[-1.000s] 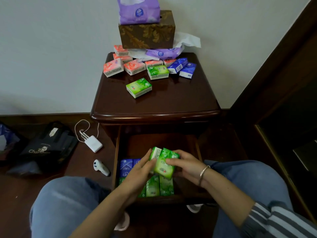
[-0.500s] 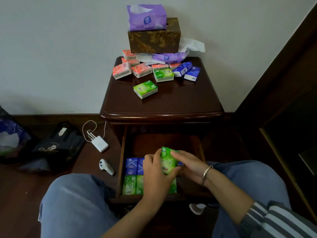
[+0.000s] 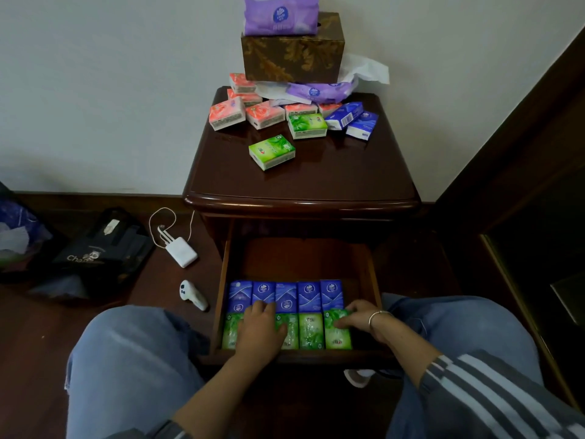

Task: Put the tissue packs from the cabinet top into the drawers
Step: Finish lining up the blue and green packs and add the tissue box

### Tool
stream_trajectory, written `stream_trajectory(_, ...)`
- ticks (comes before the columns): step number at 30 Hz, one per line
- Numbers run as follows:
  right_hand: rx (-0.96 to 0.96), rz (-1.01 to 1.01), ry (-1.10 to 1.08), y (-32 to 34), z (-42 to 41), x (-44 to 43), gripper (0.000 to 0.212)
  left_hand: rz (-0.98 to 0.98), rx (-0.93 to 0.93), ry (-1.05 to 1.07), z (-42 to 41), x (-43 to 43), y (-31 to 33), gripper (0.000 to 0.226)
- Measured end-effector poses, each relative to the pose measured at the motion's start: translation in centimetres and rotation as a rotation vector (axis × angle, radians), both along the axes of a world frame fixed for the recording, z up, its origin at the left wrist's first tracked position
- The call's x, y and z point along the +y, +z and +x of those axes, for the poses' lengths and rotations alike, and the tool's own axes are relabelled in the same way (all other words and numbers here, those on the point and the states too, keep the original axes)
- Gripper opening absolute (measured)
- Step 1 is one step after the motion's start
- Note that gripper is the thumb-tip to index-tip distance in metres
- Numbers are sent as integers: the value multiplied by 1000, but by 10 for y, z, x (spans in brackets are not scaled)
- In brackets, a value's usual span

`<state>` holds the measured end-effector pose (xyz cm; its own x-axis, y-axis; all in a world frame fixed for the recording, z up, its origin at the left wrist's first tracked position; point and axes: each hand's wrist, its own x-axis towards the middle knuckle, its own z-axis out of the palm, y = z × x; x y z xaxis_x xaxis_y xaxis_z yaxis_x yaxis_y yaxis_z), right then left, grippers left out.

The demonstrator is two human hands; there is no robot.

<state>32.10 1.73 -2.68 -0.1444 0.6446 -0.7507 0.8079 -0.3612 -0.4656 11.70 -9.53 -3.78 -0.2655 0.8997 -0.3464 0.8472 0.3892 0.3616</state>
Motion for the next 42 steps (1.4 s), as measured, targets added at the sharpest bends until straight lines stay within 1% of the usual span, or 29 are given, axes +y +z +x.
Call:
stream_trajectory(1,3,-18,5,-1,0,2,25,-11,49,-26,-2,0,-3,61)
stream_trajectory(3,8,-48,59,-2,1,3,31,-71,89,-66,-6,-2,-10,65)
stream_trajectory(10,29,-95,164,-6,8,12,38,-273,-35,-110,-10,-3,-24,64)
stream_trajectory(18,-24,-194,304,-13,2,14,41,-306,-56,-114,-11,-3,-24,64)
stream_trajectory(20,2,-212,245,-21,0,8,46,-309,-66,-109,-12,-4,-25,64)
stream_trajectory(22,17,-151,137,-27,-2,2,51,-305,-75,-106,-12,-4,-27,64)
stream_trajectory(24,5,-100,34,-33,-3,-1,51,-298,-76,-106,-13,-4,-28,64)
stream_trajectory(26,-41,-120,-64,-34,-4,-4,50,-296,-70,-109,-13,-3,-29,64)
stream_trajectory(27,-65,-123,-76,-35,-5,-6,48,-296,-66,-112,-13,-3,-29,64)
stream_trajectory(30,-131,-91,38,-36,-8,-9,40,-298,-60,-120,-12,-3,-30,64)
stream_trajectory(32,-218,-95,181,-31,-7,-5,40,-298,-61,-122,-12,-3,-29,64)
stream_trajectory(34,-363,18,343,-23,-8,10,38,-294,-61,-124,-12,-3,-29,64)
stream_trajectory(35,-412,130,353,-19,-10,19,37,-289,-60,-126,-13,-3,-29,64)
stream_trajectory(36,-418,246,316,-17,-13,28,38,-284,-58,-127,-13,-3,-29,64)
stream_trajectory(37,-375,332,237,-17,-15,36,42,-282,-56,-128,-13,-3,-29,64)
stream_trajectory(38,-311,351,148,-18,-19,41,48,-281,-53,-129,-12,-3,-29,65)
stream_trajectory(40,-158,209,-53,-24,-26,44,57,-281,-49,-128,-12,-3,-30,65)
stream_trajectory(42,-13,68,-205,-34,-30,40,53,-278,-53,-124,-13,-4,-31,65)
